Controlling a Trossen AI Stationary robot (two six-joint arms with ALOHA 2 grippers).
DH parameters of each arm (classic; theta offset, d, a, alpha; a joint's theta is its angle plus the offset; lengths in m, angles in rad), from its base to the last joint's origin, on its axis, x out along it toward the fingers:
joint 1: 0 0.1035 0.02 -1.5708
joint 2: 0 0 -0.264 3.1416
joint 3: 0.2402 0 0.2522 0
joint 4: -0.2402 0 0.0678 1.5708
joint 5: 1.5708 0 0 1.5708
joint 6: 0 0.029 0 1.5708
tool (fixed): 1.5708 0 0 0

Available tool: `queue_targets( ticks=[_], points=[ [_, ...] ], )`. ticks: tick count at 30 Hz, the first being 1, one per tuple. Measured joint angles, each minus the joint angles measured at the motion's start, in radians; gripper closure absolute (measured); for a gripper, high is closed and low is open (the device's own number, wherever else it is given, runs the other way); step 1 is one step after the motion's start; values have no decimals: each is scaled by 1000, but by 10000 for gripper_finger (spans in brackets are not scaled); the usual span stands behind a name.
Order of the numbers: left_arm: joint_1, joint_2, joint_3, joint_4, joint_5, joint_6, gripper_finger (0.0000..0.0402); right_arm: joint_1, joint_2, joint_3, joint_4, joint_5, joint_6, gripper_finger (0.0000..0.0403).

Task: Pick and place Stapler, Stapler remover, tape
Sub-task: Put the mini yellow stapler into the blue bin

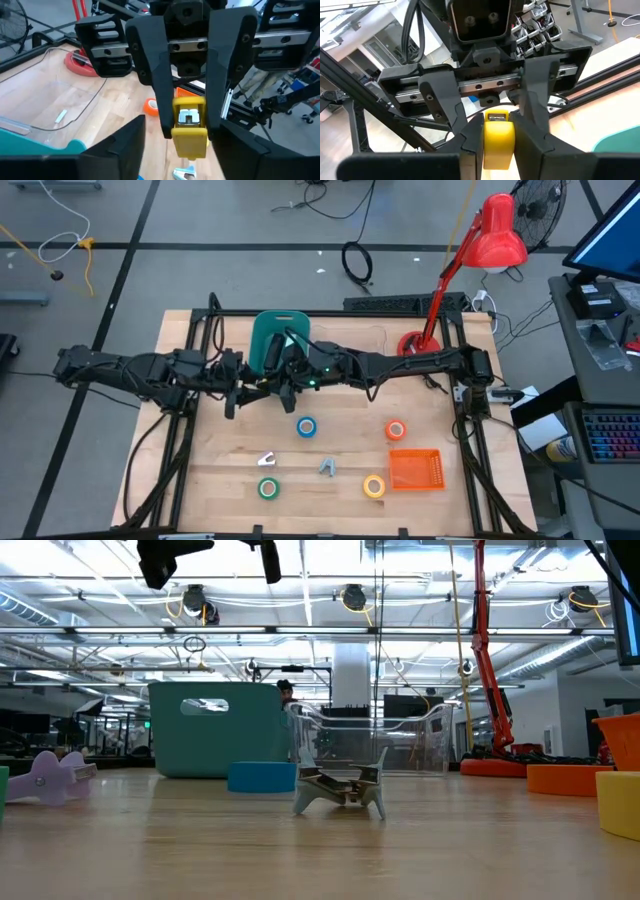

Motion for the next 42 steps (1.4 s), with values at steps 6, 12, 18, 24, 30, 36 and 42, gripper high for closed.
queue_targets(
  ticks=[6, 12, 18, 24, 30, 36, 42],
  points=[
    [0, 0, 0, 4, 21, 15, 261, 0, 0, 0, 0, 2, 1, 336],
    [0, -1, 0, 8, 30, -1, 321, 1, -1, 0, 4, 3, -13, 337],
    [0, -1, 0, 7, 48, 1, 330, 1, -1, 0, 11, 2, -4, 323],
    [0, -1, 0, 6, 49, 8, 330, 1, -1, 0, 14, -6, -10, 316],
    [0, 1, 0, 6, 51, 11, 331, 1, -1, 0, 28, -29, -22, 275],
    [0, 0, 0, 5, 50, 8, 331, -3, -1, 0, 45, -28, -34, 215],
    [0, 0, 0, -14, 49, 7, 331, -36, -18, 0, 74, -25, -110, 189]
  ],
)
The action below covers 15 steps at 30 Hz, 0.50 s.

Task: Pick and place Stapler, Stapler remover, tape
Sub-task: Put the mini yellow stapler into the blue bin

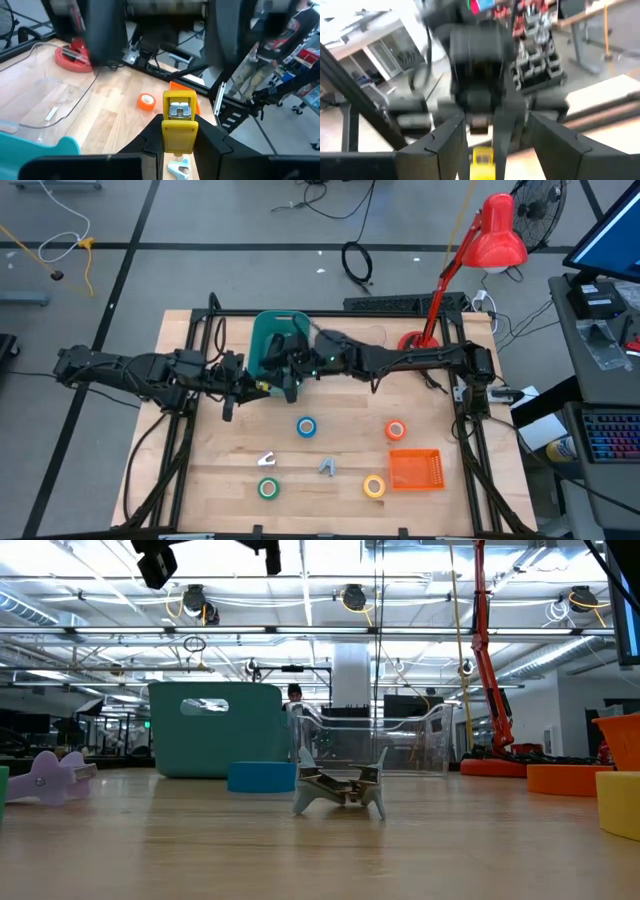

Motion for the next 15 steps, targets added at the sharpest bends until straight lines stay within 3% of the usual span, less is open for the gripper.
queue_targets(
  ticks=[7, 11, 15],
  points=[
    [8, 0, 0, -37, -2, 0, 331, -52, -73, 0, -63, -3, -66, 197],
    [58, 8, 0, -47, -4, 1, 331, -57, -128, 0, -230, 5, -105, 199],
    [140, 50, 0, -55, 50, 0, 331, -36, -154, 1, -417, 79, -127, 200]
  ],
)
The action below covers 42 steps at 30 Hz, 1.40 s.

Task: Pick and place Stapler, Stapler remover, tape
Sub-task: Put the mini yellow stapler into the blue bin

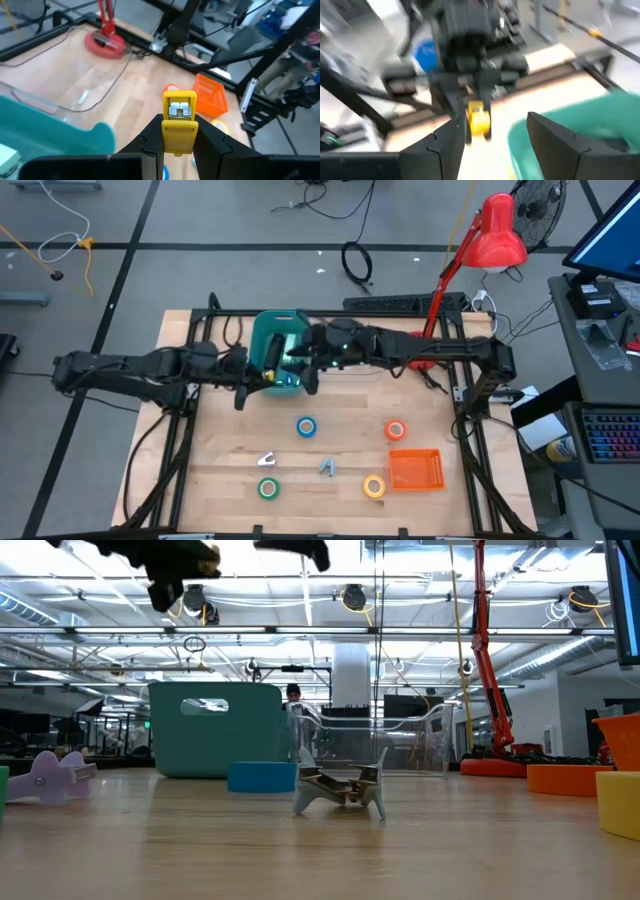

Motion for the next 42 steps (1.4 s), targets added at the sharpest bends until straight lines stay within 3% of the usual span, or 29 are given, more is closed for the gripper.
queue_targets(
  ticks=[10, 15, 24, 35, 42],
  points=[
    [220, 104, 0, 25, 244, 8, 331, 92, -5, -3, -380, 256, -62, 202],
    [315, 123, 0, 32, 343, 21, 331, 118, -52, -111, -381, 316, -35, 202],
    [424, 201, -1, 112, 487, 4, 331, 128, -367, -586, -15, 311, 60, 203],
    [539, 377, 0, 308, 645, -134, 331, 129, -790, -1181, 665, 308, 112, 200],
    [607, 423, 0, 323, 686, -204, 331, 129, -965, -1450, 875, 308, 207, 199]
  ],
)
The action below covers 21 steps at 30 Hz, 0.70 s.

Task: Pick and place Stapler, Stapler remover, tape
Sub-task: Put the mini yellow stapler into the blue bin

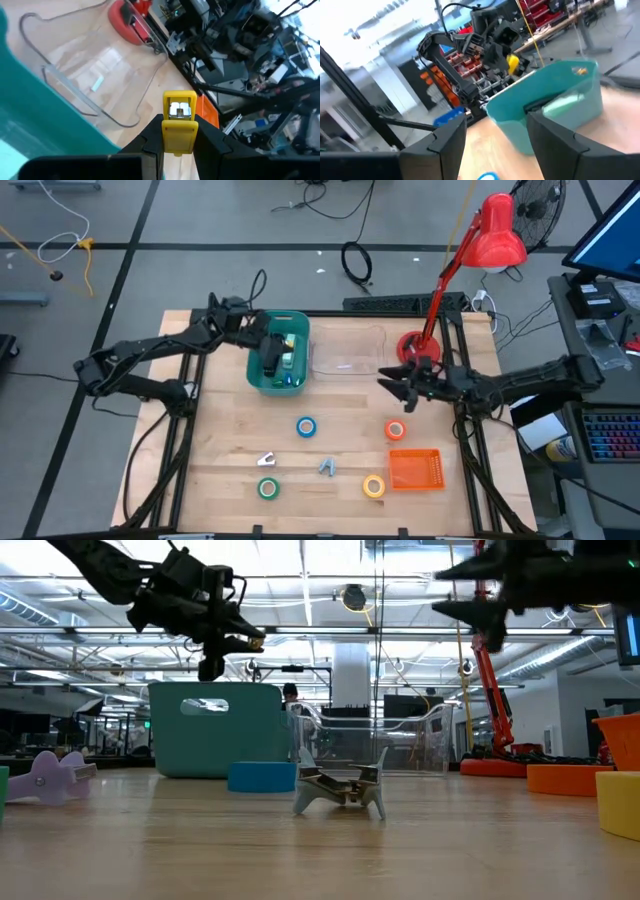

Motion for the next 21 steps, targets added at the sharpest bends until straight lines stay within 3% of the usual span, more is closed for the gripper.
queue_targets(
  ticks=[4, 7, 12, 21],
  points=[
    [28, -1, 0, 21, 13, -20, 331, 0, -67, -139, 123, 0, 129, 200],
    [52, -1, 0, 63, 29, -67, 331, 1, -88, -225, 264, -31, 113, 199],
    [78, -2, 0, 67, 35, -105, 331, -4, -99, -296, 426, -161, 76, 198],
    [78, -2, 0, 74, 52, -133, 331, -135, -143, -241, 370, -505, 112, 199]
  ],
)
